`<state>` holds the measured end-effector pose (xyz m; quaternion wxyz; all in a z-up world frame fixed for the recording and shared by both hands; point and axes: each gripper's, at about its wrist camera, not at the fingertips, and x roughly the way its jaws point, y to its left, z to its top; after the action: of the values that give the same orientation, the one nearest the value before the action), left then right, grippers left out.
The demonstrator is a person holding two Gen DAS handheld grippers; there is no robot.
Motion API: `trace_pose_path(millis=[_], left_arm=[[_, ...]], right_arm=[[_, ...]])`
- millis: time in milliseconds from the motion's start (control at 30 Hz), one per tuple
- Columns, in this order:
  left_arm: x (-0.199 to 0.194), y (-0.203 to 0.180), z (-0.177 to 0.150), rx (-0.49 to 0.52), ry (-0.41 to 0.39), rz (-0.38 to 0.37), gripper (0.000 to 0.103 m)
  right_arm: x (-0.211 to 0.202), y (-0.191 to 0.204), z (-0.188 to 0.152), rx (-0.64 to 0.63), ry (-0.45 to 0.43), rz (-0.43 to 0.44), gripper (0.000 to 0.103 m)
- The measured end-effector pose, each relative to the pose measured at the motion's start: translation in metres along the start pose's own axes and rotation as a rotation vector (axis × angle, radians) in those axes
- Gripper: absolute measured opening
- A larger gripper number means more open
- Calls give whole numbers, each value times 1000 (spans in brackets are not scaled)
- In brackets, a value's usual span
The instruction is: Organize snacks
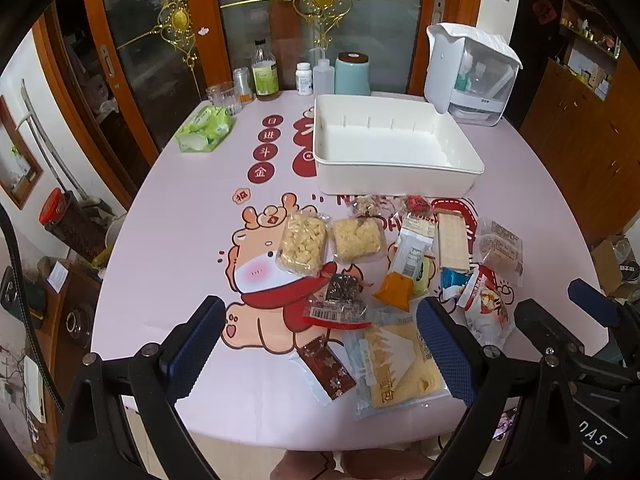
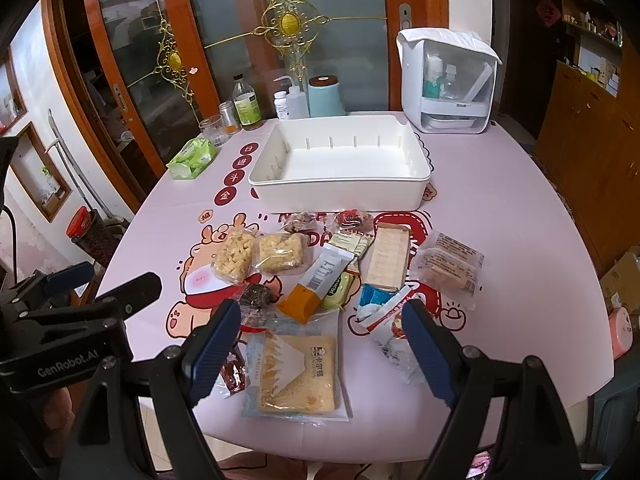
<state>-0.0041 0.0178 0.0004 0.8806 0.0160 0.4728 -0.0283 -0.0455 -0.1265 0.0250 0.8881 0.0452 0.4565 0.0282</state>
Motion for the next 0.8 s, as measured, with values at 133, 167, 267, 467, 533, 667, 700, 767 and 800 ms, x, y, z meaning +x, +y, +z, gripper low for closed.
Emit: trace_pose_path(millis=[133, 167, 267, 467, 533, 667, 700, 767, 800], left_arm=[[-4, 1, 2, 8, -19, 21, 96], [-4, 1, 3, 12, -20, 28, 96], [-4, 3, 4, 9, -17, 18, 96], [0, 13, 4, -28, -13, -3, 96], [1, 18, 4, -42, -17, -16, 96], [6, 30, 3, -59, -30, -20, 96], [8, 33, 2, -58, -27, -17, 96], [15, 39, 0, -54, -12, -16, 96], [18, 41, -2, -53, -3, -13, 96]], right_arm=[[-2, -2, 2, 6, -11, -1, 83], [-2, -3, 2, 7, -14, -3, 83], [-2, -5, 4, 7, -20, -6, 83], [0, -8, 6, -10, -17, -7, 83], [4, -11, 5, -12, -1, -8, 83], [18, -18, -2, -1, 55, 6, 83], [22, -19, -5, 2, 68, 11, 83], [32, -20, -12, 10, 108, 28, 83], [36, -20, -15, 12, 125, 33, 83]])
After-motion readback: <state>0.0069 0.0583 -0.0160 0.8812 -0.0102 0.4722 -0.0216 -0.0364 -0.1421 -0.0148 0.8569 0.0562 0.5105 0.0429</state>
